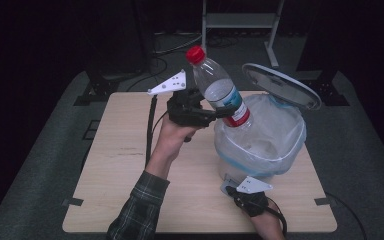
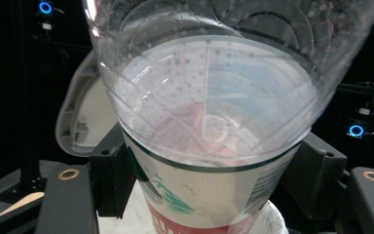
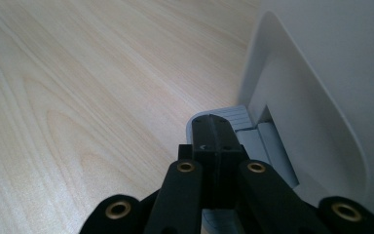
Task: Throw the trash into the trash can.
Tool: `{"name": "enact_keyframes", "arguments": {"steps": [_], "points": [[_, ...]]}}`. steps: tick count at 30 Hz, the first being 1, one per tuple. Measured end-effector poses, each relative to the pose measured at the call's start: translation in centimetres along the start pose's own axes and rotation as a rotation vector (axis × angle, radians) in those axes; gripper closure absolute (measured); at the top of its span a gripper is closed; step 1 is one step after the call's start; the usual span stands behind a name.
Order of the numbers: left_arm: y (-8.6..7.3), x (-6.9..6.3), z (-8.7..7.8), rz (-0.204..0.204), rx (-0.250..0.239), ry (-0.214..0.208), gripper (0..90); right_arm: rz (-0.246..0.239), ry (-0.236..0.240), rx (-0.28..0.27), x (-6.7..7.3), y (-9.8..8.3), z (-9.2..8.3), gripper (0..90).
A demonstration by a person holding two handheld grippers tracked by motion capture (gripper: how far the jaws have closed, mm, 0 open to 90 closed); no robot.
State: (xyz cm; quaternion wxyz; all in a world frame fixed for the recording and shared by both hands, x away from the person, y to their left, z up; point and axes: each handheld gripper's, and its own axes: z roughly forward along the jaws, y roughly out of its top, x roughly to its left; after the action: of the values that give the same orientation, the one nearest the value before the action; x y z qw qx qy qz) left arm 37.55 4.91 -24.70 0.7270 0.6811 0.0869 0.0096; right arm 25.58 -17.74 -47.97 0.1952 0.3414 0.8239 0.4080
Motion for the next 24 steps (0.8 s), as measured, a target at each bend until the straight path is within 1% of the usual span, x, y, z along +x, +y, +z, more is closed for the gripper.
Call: {"name": "enact_keyframes", "arguments": {"steps": [8,10,13,24], "points": [[-1.1,0.1,1.2,-0.010,0.022,-0.012,28.7,0.005,0.001,0.003,0.0,0.0,0.0,90.0],[-1.2,0.1,1.3,-0.013,0.023,-0.012,28.7,0.005,0.001,0.004,0.0,0.0,0.0,90.0],[-1.6,0.1,1.6,-0.009,0.038,-0.014,28.6,0.006,0.001,0.005,0.0,0.0,0.0,90.0],[-3.1,0.4,2.4,-0.025,0.063,-0.014,28.1,0.005,0.001,0.006,0.0,0.0,0.0,90.0]]}}
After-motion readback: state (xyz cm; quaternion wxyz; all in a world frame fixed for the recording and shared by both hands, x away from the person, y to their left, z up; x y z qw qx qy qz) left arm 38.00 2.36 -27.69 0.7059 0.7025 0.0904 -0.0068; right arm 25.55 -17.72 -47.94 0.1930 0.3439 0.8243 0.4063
